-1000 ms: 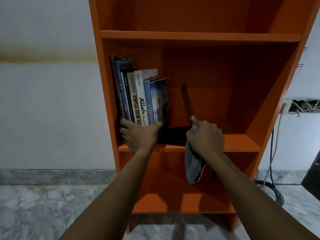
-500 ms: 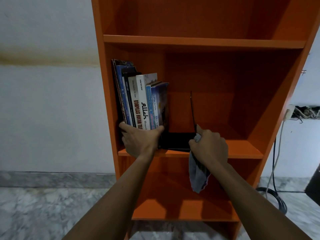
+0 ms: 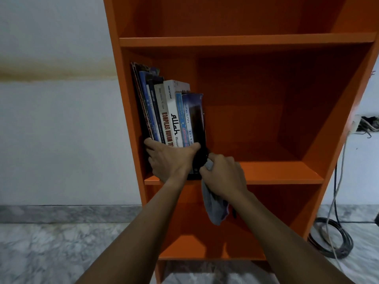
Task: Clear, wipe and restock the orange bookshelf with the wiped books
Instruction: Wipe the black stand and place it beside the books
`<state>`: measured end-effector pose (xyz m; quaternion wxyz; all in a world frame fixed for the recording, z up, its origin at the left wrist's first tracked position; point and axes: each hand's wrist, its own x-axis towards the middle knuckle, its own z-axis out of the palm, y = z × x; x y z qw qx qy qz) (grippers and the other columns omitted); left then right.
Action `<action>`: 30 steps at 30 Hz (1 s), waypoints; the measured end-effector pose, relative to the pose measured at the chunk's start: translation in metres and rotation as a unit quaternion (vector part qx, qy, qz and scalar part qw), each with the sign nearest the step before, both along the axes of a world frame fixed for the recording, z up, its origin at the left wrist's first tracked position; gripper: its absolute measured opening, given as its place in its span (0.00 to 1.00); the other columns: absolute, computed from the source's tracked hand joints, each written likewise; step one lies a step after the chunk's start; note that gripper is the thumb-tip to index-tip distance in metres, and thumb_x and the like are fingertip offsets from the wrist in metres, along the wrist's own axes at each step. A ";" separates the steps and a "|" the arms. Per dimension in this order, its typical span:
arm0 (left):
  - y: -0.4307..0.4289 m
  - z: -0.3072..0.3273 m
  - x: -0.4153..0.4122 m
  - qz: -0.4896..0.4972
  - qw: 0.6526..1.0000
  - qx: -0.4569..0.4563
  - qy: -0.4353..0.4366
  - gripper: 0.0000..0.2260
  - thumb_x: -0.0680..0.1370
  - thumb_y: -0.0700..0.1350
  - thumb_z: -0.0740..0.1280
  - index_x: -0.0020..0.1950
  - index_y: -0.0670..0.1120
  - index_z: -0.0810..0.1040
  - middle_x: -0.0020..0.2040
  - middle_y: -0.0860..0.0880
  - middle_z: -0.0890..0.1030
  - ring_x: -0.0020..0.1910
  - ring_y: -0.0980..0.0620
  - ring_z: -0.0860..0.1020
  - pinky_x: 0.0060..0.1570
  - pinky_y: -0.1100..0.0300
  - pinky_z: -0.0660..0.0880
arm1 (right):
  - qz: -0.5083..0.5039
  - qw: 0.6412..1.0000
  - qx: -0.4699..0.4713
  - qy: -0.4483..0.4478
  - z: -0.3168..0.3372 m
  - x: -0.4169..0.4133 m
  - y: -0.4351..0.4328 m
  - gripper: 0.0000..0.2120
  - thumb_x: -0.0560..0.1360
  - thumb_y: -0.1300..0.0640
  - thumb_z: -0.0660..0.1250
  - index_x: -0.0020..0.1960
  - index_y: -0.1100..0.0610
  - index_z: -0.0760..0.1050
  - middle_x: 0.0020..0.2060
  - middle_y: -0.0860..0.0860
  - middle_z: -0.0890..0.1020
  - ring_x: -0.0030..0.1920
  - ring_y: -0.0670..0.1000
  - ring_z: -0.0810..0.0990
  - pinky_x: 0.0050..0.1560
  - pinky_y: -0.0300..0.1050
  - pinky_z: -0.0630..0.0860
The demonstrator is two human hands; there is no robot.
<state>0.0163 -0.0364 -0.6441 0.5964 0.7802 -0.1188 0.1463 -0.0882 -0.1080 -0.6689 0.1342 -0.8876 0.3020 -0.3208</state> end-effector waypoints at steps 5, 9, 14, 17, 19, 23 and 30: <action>0.009 -0.007 -0.002 0.003 1.000 0.011 -0.012 0.50 0.57 0.64 0.79 0.69 0.45 0.60 0.61 0.44 0.73 0.59 0.41 0.76 0.53 0.46 0.79 | 0.059 0.997 0.030 0.034 0.006 0.011 -0.005 0.07 0.75 0.51 0.63 0.42 0.54 0.71 0.39 0.53 0.80 0.42 0.61 0.79 0.37 0.47 0.67; 0.017 -0.009 -0.002 0.003 1.000 0.018 -0.024 0.48 0.58 0.64 0.79 0.68 0.44 0.60 0.60 0.44 0.73 0.58 0.42 0.76 0.52 0.50 0.76 | 0.125 0.986 0.100 0.040 0.012 0.011 -0.011 0.07 0.75 0.54 0.65 0.40 0.56 0.73 0.34 0.54 0.80 0.36 0.58 0.79 0.34 0.49 0.69; 0.024 -0.009 -0.012 0.023 0.999 0.020 -0.030 0.48 0.56 0.66 0.77 0.67 0.45 0.61 0.60 0.45 0.73 0.59 0.43 0.75 0.53 0.47 0.79 | 0.147 0.976 0.155 0.036 0.017 0.017 -0.012 0.09 0.76 0.57 0.66 0.38 0.55 0.72 0.32 0.51 0.78 0.31 0.52 0.76 0.33 0.46 0.66; 0.030 -0.014 -0.013 0.016 0.999 0.010 -0.043 0.49 0.56 0.69 0.75 0.67 0.45 0.62 0.60 0.46 0.74 0.59 0.45 0.76 0.55 0.47 0.79 | 0.159 0.968 0.191 0.027 0.018 0.020 -0.011 0.06 0.74 0.58 0.67 0.40 0.57 0.73 0.32 0.52 0.78 0.31 0.50 0.75 0.33 0.46 0.67; 0.037 -0.018 -0.013 -0.006 0.998 -0.004 -0.061 0.48 0.60 0.72 0.72 0.69 0.45 0.62 0.60 0.48 0.74 0.59 0.47 0.77 0.55 0.48 0.80 | 0.164 0.966 0.200 0.026 0.018 0.021 -0.008 0.05 0.72 0.57 0.68 0.41 0.57 0.74 0.35 0.54 0.80 0.33 0.51 0.76 0.35 0.46 0.68; 0.054 -0.030 -0.014 -0.070 0.994 -0.029 -0.080 0.35 0.73 0.65 0.66 0.74 0.48 0.63 0.61 0.51 0.77 0.58 0.51 0.79 0.53 0.51 0.83 | 0.161 0.965 0.206 0.019 0.017 0.030 0.000 0.07 0.71 0.56 0.70 0.40 0.56 0.73 0.34 0.49 0.78 0.34 0.50 0.76 0.35 0.46 0.70; 0.081 -0.028 0.003 -0.044 0.991 0.037 -0.123 0.13 0.84 0.49 0.62 0.63 0.44 0.80 0.58 0.46 0.84 0.51 0.49 0.83 0.49 0.59 0.82 | 0.151 0.969 0.195 0.024 0.016 0.040 0.006 0.04 0.72 0.55 0.71 0.46 0.52 0.77 0.46 0.48 0.85 0.46 0.49 0.85 0.46 0.52 0.84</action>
